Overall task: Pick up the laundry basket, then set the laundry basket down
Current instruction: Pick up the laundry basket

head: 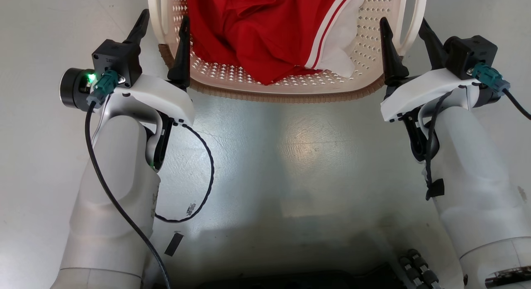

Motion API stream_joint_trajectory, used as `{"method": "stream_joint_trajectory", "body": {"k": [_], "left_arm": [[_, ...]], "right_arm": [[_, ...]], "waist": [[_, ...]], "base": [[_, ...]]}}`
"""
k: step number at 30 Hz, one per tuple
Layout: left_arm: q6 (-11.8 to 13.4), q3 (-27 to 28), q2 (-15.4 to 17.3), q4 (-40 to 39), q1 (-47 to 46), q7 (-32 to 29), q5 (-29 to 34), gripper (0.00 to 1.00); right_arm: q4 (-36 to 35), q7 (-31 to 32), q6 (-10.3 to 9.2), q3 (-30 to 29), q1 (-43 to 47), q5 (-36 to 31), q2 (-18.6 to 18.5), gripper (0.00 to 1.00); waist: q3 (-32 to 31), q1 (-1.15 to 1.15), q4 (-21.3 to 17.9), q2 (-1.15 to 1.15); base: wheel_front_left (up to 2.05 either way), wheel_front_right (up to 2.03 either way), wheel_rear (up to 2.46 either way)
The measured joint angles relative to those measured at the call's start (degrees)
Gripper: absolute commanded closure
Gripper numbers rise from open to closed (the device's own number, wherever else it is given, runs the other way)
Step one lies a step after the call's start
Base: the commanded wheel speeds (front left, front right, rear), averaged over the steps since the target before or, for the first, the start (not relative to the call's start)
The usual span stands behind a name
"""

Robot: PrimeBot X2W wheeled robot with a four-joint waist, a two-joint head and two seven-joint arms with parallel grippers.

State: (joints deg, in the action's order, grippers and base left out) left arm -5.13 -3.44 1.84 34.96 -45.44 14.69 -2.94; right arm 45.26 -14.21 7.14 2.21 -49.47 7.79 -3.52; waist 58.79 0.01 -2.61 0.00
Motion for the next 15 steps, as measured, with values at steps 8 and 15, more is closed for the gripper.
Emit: {"method": "stream_joint_trajectory", "body": {"k": [8, 15], "left_arm": [[0.0, -0.32, 0.0, 0.12, -1.21, 0.0, 0.0, 0.0], [0.0, -0.38, 0.0, 0.13, -1.21, 0.0, 0.01, 0.0]], "right_arm": [[0.63, 0.0, 0.0, 0.6, -0.13, 0.42, 0.0, 0.0], [1.34, 0.0, 0.0, 1.02, -0.3, 0.43, 0.0, 0.0]], "waist": [[0.86, 0.0, 0.0, 0.0], [1.17, 0.0, 0.04, 0.0]], "base": [[0.0, 0.0, 0.0], [0.0, 0.0, 0.0]]}}
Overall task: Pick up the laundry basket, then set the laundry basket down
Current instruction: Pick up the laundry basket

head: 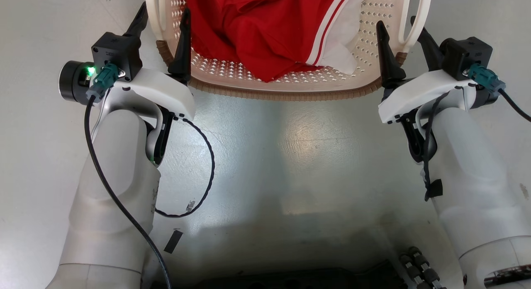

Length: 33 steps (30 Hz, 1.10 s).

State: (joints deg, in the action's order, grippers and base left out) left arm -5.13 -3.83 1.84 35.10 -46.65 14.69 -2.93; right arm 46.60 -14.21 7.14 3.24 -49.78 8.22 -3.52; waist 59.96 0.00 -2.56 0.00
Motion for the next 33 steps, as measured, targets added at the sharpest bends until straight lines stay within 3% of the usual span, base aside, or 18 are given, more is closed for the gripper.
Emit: {"method": "stream_joint_trajectory", "body": {"k": [8, 10, 11, 13, 14, 15, 33], "left_arm": [[0.0, -0.18, 0.0, -0.03, -0.04, 0.0, 0.08, 0.0], [0.0, -0.27, 0.0, -0.07, -0.05, 0.0, 0.08, 0.13], [0.0, -0.29, 0.0, -0.19, -0.05, 0.0, 0.09, 0.24], [0.0, -0.37, 0.0, -0.58, -0.07, 0.0, 0.3, 0.82], [0.0, -0.44, 0.02, -0.9, -0.08, 0.0, 0.57, 1.0], [0.0, -0.48, 0.02, -1.25, -0.08, 0.0, 0.64, 1.0], [-0.34, -2.42, 0.13, 1.33, 0.37, 0.01, -1.47, 1.0]], "right_arm": [[-0.05, 0.0, 0.0, 0.25, -1.01, 0.15, -0.02, 0.0], [-0.08, 0.0, 0.0, 0.32, -1.02, 0.15, -0.02, 0.0], [-0.08, 0.0, 0.0, 0.33, -1.02, 0.16, -0.02, 0.09], [-0.2, 0.0, 0.0, 0.33, -1.02, 0.42, -0.02, 0.59], [-0.31, 0.0, 0.0, 0.33, -1.02, 0.46, -0.02, 0.95], [-0.33, 0.0, 0.0, 0.34, -1.02, 0.46, -0.01, 1.0], [0.67, 0.01, -0.53, -1.02, -0.76, -0.31, -0.74, 1.0]], "waist": [[-0.16, 0.0, 0.03, 0.0], [-0.17, 0.0, 0.04, 0.0], [-0.16, 0.0, 0.04, 0.0], [-0.11, 0.0, 0.01, 0.0], [-0.07, 0.0, -0.01, 0.0], [-0.03, 0.0, -0.04, 0.0], [-3.56, -0.01, 0.71, 0.0]], "base": [[0.0, 0.0, 0.0], [0.0, 0.0, 0.0], [0.0, 0.0, 0.0], [0.0, 0.0, 0.0], [0.0, 0.0, 0.0], [0.0, 0.0, 0.0], [0.0, 0.0, 0.0]]}}
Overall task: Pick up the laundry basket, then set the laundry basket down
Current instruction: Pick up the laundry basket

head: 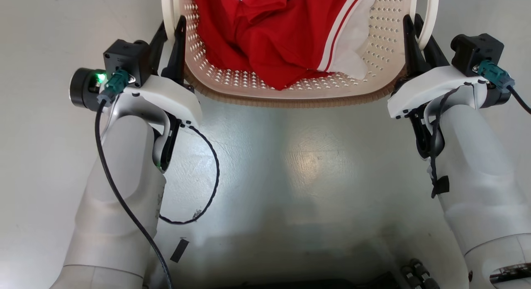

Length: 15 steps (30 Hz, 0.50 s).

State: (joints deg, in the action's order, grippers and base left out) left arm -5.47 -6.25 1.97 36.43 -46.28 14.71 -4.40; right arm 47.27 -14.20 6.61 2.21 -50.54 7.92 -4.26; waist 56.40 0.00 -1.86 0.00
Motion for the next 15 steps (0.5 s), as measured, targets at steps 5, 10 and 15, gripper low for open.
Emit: {"method": "stream_joint_trajectory", "body": {"k": [5, 10, 15], "left_arm": [[0.52, -1.99, 0.03, 2.23, 0.62, 0.0, -2.35, 1.0], [1.4, -4.36, 0.05, 5.73, 3.29, 0.0, -4.16, 1.0], [1.99, -7.06, 0.12, 9.06, 5.97, 0.0, -6.68, 1.0]], "right_arm": [[1.76, 0.0, 0.0, 0.1, 0.36, -0.86, -0.23, 1.0], [4.82, 0.01, 0.0, 1.46, 3.3, -0.79, -0.25, 1.0], [8.14, 0.05, 0.0, 3.2, 5.79, -0.09, -0.3, 1.0]], "waist": [[-2.6, 0.01, 0.68, 0.0], [-6.42, 0.01, 1.32, 0.0], [-11.49, 0.0, 1.92, 0.0]], "base": [[0.0, 0.0, 0.0], [0.0, 0.0, 0.0], [0.0, 0.0, 0.0]]}}
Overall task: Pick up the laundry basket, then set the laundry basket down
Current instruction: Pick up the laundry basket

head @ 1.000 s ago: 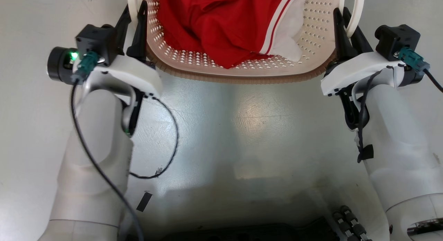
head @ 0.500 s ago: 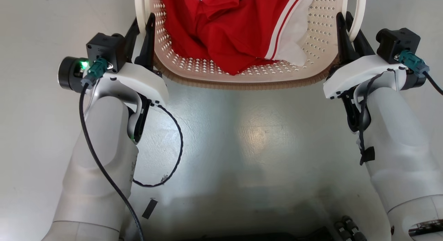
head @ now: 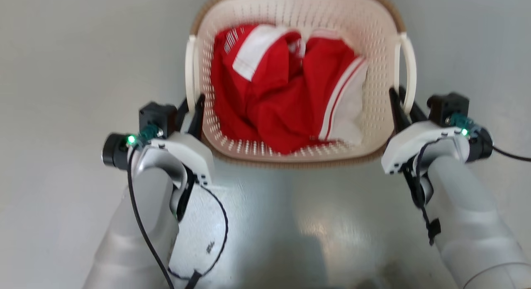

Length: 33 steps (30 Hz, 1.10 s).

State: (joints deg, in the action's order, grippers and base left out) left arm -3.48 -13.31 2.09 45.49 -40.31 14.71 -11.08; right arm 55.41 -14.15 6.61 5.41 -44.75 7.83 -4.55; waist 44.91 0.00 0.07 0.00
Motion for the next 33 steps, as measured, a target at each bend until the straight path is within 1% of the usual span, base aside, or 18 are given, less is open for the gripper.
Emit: {"method": "stream_joint_trajectory", "body": {"k": [7, 10, 16, 20, 25, 33], "left_arm": [[0.45, -4.76, -0.02, 4.85, 5.63, -0.01, -4.01, 1.0], [0.45, -6.82, 0.04, 7.16, 8.47, 0.0, -6.27, 1.0], [0.45, -9.77, 0.02, 11.16, 12.28, -0.01, -8.84, 1.0], [0.45, -11.11, 0.05, 13.58, 14.99, -0.01, -10.48, 1.0], [0.34, -13.46, 0.02, 16.49, 17.83, -0.07, -12.51, 1.0], [-0.66, -17.64, -0.01, 20.62, 18.91, -0.07, -14.72, 1.0]], "right_arm": [[6.11, 0.0, 0.0, 2.94, 4.7, 1.42, 0.1, 1.0], [8.35, 0.01, 0.0, 6.01, 7.1, 2.94, 0.08, 1.0], [12.04, 0.01, 0.0, 12.43, 11.15, 8.12, 0.15, 1.0], [12.59, 0.67, -0.02, 16.97, 13.8, 11.23, 0.18, 1.0], [13.83, 2.45, -0.04, 20.91, 17.24, 14.17, 0.3, 1.0], [14.94, 4.14, -0.05, 24.29, 20.37, 18.04, 0.45, 1.0]], "waist": [[-8.99, 0.0, 0.61, 0.0], [-13.32, 0.0, 0.64, 0.0], [-22.03, 0.0, 0.29, 0.0], [-27.64, 0.0, -0.27, 0.0], [-34.16, -0.01, -0.96, 0.0], [-42.3, 0.0, -1.12, 0.0]], "base": [[0.0, 0.0, 0.0], [0.0, 0.0, 0.0], [0.0, 0.0, 0.0], [0.0, 0.0, 0.0], [0.0, 0.0, 0.0], [0.0, 0.0, 0.0]]}}
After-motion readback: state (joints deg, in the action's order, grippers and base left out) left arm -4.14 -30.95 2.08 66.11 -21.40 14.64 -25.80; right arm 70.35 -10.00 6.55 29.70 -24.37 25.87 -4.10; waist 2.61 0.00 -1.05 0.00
